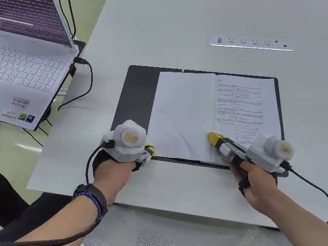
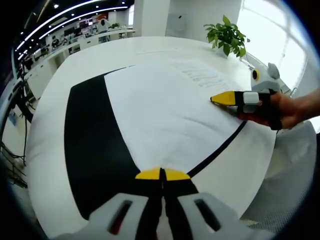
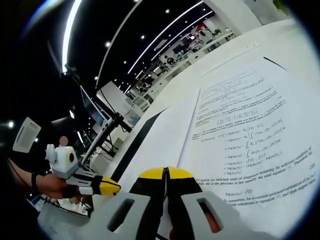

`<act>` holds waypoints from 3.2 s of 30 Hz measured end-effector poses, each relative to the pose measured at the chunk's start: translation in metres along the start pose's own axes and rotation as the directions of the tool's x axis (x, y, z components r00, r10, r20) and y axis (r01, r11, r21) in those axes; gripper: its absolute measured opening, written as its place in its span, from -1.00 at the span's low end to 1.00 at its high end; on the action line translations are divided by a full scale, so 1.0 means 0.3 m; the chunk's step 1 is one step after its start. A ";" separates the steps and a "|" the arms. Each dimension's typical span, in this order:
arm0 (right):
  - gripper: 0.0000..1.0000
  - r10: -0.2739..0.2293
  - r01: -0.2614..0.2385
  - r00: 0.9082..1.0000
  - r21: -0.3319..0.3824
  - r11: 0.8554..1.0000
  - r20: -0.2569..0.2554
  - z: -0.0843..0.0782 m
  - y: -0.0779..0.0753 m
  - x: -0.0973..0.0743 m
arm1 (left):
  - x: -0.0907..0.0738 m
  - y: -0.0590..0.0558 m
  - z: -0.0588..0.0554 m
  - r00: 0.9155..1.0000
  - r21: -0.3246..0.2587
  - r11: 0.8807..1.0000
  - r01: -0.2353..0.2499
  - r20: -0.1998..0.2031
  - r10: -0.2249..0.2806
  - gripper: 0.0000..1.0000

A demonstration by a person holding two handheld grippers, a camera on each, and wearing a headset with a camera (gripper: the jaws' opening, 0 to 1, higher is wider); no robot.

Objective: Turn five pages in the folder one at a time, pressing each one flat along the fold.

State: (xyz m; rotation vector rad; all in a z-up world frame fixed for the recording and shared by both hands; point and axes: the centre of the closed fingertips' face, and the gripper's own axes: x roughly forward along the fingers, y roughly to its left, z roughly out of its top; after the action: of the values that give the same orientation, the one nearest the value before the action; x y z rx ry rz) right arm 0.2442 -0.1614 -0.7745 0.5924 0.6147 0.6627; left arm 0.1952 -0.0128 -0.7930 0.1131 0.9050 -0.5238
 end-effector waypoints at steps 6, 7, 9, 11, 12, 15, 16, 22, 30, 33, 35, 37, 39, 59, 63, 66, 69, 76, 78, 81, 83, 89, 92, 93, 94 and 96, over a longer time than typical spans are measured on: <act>-1.00 0.009 -0.009 1.000 -0.011 1.000 -0.020 -0.038 0.004 -0.021 | -0.001 0.000 -0.001 1.000 0.003 1.000 -0.002 0.002 0.002 -1.00; -1.00 0.010 -0.011 1.000 -0.013 1.000 -0.024 -0.043 0.006 -0.025 | -0.001 0.000 -0.001 1.000 0.005 1.000 -0.002 0.002 0.002 -1.00; -1.00 0.013 -0.013 0.999 -0.017 1.000 -0.032 -0.057 0.011 -0.036 | -0.001 0.001 -0.002 1.000 0.006 1.000 -0.002 0.001 0.002 -1.00; -1.00 0.017 -0.018 0.999 -0.020 1.000 -0.040 -0.072 0.017 -0.048 | -0.001 0.001 -0.002 1.000 0.006 1.000 -0.001 0.000 0.001 -1.00; -1.00 0.019 -0.020 0.999 -0.021 1.000 -0.043 -0.076 0.018 -0.052 | -0.001 0.001 -0.002 1.000 0.007 1.000 -0.001 0.000 0.001 -1.00; -1.00 0.025 -0.026 0.998 -0.016 1.000 -0.051 -0.092 0.025 -0.067 | -0.001 0.001 -0.002 1.000 0.008 1.000 -0.002 0.000 0.002 -1.00; -1.00 0.025 -0.026 0.998 -0.018 1.000 -0.054 -0.095 0.026 -0.069 | -0.001 0.002 -0.002 1.000 0.008 1.000 -0.003 0.000 0.003 -1.00; -1.00 0.030 -0.032 0.997 -0.021 0.999 -0.072 -0.120 0.036 -0.085 | -0.001 0.004 -0.003 1.000 0.011 1.000 -0.003 0.000 0.003 -1.00; -1.00 0.032 -0.035 0.995 -0.032 0.999 -0.091 -0.144 0.047 -0.105 | -0.003 0.005 -0.003 1.000 0.014 1.000 -0.004 0.002 0.004 -1.00; -1.00 0.030 -0.033 0.995 -0.032 0.999 -0.095 -0.147 0.048 -0.109 | -0.004 0.005 -0.003 1.000 0.014 1.000 -0.005 0.002 0.005 -1.00; -1.00 0.029 -0.032 0.995 -0.032 0.999 -0.100 -0.152 0.049 -0.113 | -0.005 0.005 -0.004 1.000 0.014 1.000 -0.005 0.004 0.005 -1.00; -1.00 0.030 -0.033 0.994 -0.031 0.999 -0.108 -0.159 0.049 -0.119 | -0.004 0.006 -0.003 1.000 0.014 1.000 -0.006 0.004 0.006 -1.00; -1.00 0.029 -0.031 0.994 -0.023 0.999 -0.107 -0.164 0.048 -0.127 | -0.005 0.006 -0.004 1.000 0.016 1.000 -0.008 0.005 0.007 -1.00; -0.94 0.001 0.003 0.997 0.046 0.999 -0.080 -0.110 0.056 -0.160 | -0.007 -0.018 -0.003 1.000 0.024 1.000 0.003 0.017 -0.003 -0.92; -0.82 -0.001 0.002 0.998 0.027 1.000 -0.067 -0.073 0.059 -0.179 | -0.021 -0.050 0.003 1.000 0.035 0.999 0.018 0.006 -0.018 -0.80; -0.77 -0.004 0.004 0.998 0.001 1.000 -0.060 -0.045 0.061 -0.197 | -0.033 -0.074 0.016 1.000 0.075 0.997 0.029 0.003 -0.029 -0.74; -0.69 -0.013 0.011 0.998 -0.026 1.000 -0.056 -0.023 0.059 -0.214 | -0.054 -0.086 0.040 0.999 0.072 0.997 0.033 0.016 -0.034 -0.66; -0.56 -0.042 0.037 0.998 -0.096 0.995 -0.048 0.011 0.054 -0.253 | -0.099 -0.101 0.109 0.996 0.044 0.998 0.041 0.073 -0.045 -0.57; -0.52 -0.050 0.043 0.997 -0.122 0.992 -0.059 0.013 0.052 -0.263 | -0.108 -0.105 0.123 0.995 0.024 0.998 0.051 0.090 -0.053 -0.53; -0.46 -0.057 0.045 0.996 -0.164 0.985 -0.067 0.021 0.047 -0.280 | -0.131 -0.109 0.140 0.992 0.016 0.999 0.050 0.112 -0.052 -0.51; -0.42 -0.065 0.051 0.995 -0.185 0.981 -0.070 0.031 0.046 -0.296 | -0.138 -0.107 0.147 0.992 0.017 0.999 0.049 0.118 -0.050 -0.47; -0.30 -0.094 0.074 0.993 -0.258 0.963 -0.066 0.058 0.029 -0.351 | -0.185 -0.111 0.174 0.989 0.029 0.999 0.038 0.144 -0.042 -0.38; -0.27 -0.104 0.085 0.993 -0.271 0.959 -0.054 0.077 0.020 -0.381 | -0.216 -0.109 0.189 0.987 0.031 0.999 0.029 0.159 -0.034 -0.33; -0.26 -0.106 0.089 0.993 -0.272 0.958 -0.049 0.083 0.017 -0.389 | -0.222 -0.105 0.192 0.986 0.030 0.999 0.026 0.165 -0.031 -0.32; -0.24 -0.110 0.095 0.993 -0.272 0.958 -0.041 0.092 0.012 -0.402 | -0.227 -0.099 0.194 0.985 0.027 0.999 0.022 0.170 -0.027 -0.32; -0.22 -0.114 0.101 0.993 -0.272 0.957 -0.032 0.101 0.006 -0.418 | -0.239 -0.087 0.198 0.983 0.014 1.000 0.014 0.182 -0.016 -0.30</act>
State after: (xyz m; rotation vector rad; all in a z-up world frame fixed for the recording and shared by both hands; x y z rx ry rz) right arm 0.1851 -0.2579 -0.7122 0.2870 0.5838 0.6464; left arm 0.1895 -0.0261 -0.6972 0.0684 0.7245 -0.5446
